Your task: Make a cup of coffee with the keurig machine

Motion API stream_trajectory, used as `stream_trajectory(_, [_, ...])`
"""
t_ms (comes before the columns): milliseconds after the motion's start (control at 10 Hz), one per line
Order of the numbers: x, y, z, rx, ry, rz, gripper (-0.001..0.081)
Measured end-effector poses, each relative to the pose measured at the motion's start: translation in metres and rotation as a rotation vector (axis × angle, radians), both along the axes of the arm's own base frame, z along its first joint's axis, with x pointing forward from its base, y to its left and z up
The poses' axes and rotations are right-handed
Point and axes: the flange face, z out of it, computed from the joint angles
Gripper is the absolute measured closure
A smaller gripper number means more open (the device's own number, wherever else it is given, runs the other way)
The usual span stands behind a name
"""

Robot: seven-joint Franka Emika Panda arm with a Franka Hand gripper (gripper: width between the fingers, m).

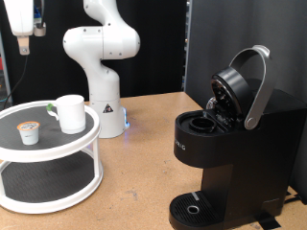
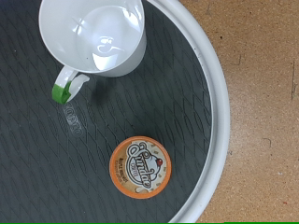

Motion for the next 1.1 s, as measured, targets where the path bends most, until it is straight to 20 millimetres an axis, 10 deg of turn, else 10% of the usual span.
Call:
stream_trajectory(500, [0.001, 0.002, -0.011, 0.006, -0.006, 0.013, 0.0003])
stream_trajectory(1100, [0.001, 0.002, -0.097, 0.005, -0.038, 0.012, 0.0003])
